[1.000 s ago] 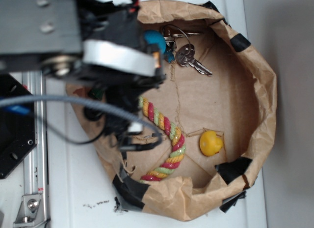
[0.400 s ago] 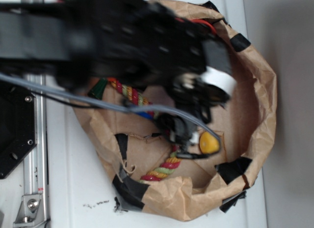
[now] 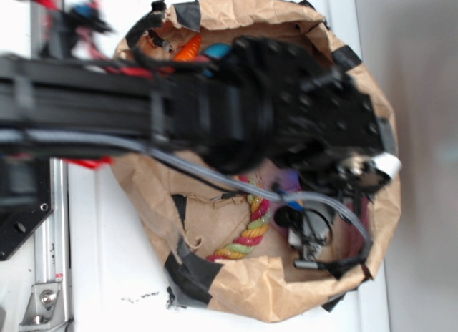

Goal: Grab the yellow duck.

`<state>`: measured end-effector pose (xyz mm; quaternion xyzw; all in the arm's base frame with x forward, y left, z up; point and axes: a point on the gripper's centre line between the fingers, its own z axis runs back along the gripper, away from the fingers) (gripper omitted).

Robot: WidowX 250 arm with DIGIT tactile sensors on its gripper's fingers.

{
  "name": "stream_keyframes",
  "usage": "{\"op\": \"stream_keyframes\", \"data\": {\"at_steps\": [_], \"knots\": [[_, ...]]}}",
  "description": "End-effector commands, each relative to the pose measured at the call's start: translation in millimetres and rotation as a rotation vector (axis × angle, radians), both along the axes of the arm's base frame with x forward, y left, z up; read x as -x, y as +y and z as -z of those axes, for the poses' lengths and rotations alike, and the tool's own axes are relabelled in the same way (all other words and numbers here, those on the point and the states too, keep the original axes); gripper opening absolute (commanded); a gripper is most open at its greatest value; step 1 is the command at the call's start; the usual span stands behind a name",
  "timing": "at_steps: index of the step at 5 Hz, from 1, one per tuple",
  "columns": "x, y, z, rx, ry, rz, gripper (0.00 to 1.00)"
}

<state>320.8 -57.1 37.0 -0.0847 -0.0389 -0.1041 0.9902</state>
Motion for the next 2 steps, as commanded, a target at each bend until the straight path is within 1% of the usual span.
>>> {"op": "stream_keyframes", "data": {"at_steps": [1,2], "knots": [[-5.5,-44.3,26.2,0.008,0.034,0.078,0.00],[-7.0,-39.3,26.6,-0.014,0.028,0.055,0.00]]}}
